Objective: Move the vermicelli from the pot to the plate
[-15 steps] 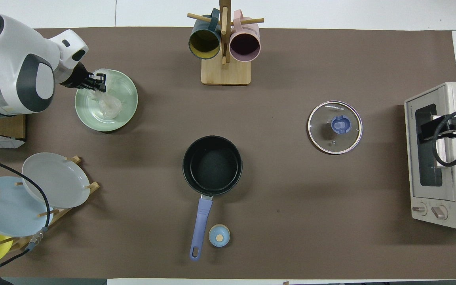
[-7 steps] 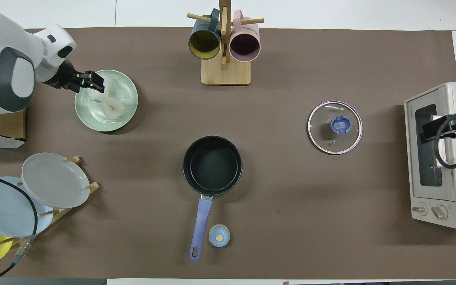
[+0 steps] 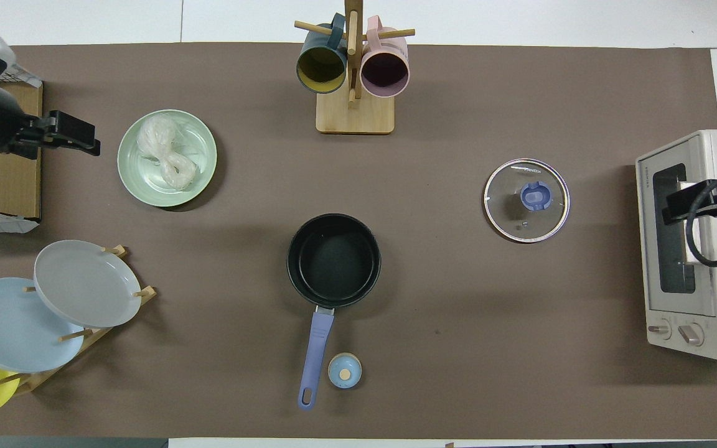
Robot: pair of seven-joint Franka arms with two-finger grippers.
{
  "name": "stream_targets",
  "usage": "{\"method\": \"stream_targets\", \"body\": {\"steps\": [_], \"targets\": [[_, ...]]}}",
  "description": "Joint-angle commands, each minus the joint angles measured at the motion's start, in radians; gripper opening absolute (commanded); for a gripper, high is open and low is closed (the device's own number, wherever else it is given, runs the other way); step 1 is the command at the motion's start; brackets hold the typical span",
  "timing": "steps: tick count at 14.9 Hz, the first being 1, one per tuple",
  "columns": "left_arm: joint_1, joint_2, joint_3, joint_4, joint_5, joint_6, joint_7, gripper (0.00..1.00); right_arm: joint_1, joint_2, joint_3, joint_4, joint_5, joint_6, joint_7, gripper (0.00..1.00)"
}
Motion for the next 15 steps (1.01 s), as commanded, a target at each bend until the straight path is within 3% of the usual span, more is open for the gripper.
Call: {"method": "stream_targets", "body": {"steps": [1,4,7,9,12,15], "targets": [[-0.008,-0.079,-0.001,-0.040,0.038,-0.083,-0.023,1.00,-0.003,-0.021,0.011,-0.004,0.007,-0.021,0.025,1.00],[-0.018,-0.145,-0.001,-0.122,0.038,-0.107,-0.049,1.00,0.002,-0.032,0.013,-0.010,0.007,-0.021,0.028,1.00],[-0.037,-0.217,-0.004,-0.268,0.038,-0.045,-0.070,1.00,0.002,-0.032,0.013,-0.010,0.007,-0.019,0.026,1.00],[-0.048,-0.209,-0.007,-0.243,0.038,-0.071,-0.079,1.00,0.000,-0.030,0.013,-0.009,0.007,-0.015,0.026,1.00],[-0.051,-0.148,-0.016,-0.096,0.083,-0.195,-0.078,1.00,0.000,-0.029,0.013,-0.009,0.007,-0.008,0.023,1.00],[-0.043,-0.145,-0.028,-0.077,0.086,-0.199,-0.073,1.00,0.000,-0.029,0.013,-0.007,0.007,-0.008,0.020,1.00]]}}
